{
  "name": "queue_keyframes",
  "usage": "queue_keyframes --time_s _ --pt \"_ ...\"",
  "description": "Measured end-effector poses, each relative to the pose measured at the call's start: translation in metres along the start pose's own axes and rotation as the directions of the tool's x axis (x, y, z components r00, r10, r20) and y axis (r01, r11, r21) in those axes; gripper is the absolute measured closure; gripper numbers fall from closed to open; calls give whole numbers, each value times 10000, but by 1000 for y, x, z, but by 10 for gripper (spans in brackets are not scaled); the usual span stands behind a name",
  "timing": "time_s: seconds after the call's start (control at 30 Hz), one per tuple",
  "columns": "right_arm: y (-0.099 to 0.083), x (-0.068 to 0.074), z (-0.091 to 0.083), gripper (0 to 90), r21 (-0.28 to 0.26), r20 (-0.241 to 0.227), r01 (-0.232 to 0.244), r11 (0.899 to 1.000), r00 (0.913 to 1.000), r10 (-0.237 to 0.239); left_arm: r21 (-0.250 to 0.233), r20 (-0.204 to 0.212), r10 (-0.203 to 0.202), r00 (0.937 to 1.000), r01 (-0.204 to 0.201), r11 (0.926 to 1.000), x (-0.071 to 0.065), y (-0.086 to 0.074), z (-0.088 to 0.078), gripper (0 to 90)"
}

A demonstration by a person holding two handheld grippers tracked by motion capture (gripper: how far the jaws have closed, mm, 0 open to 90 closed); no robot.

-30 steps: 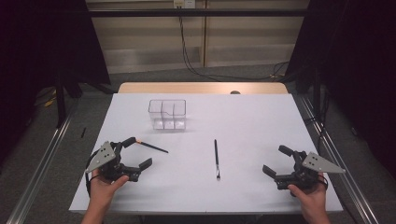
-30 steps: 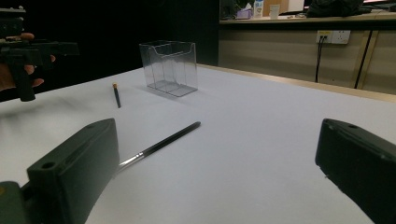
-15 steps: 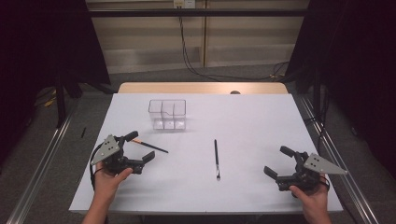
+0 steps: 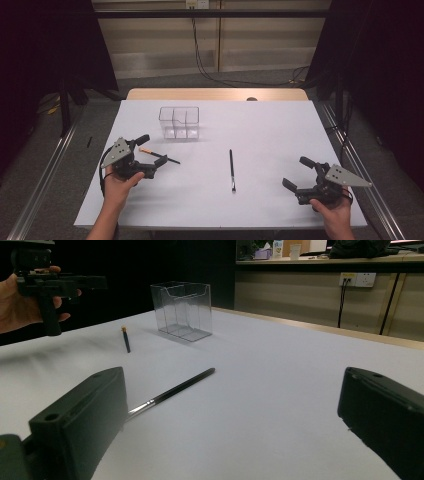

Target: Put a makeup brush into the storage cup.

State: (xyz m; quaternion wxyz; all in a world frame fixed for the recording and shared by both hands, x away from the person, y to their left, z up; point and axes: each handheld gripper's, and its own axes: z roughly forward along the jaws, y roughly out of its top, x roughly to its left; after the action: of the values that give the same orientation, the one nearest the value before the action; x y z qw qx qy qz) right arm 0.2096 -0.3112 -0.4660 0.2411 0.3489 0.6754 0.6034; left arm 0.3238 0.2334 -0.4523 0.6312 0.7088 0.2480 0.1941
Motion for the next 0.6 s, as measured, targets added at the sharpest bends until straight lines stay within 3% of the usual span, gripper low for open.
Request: queue_keyframes --time_s 0.6 --pt "0 0 -1 0 -16 16 21 10000 10000 -21 243 -142 -203 9997 207 9995 16 1 14 0"
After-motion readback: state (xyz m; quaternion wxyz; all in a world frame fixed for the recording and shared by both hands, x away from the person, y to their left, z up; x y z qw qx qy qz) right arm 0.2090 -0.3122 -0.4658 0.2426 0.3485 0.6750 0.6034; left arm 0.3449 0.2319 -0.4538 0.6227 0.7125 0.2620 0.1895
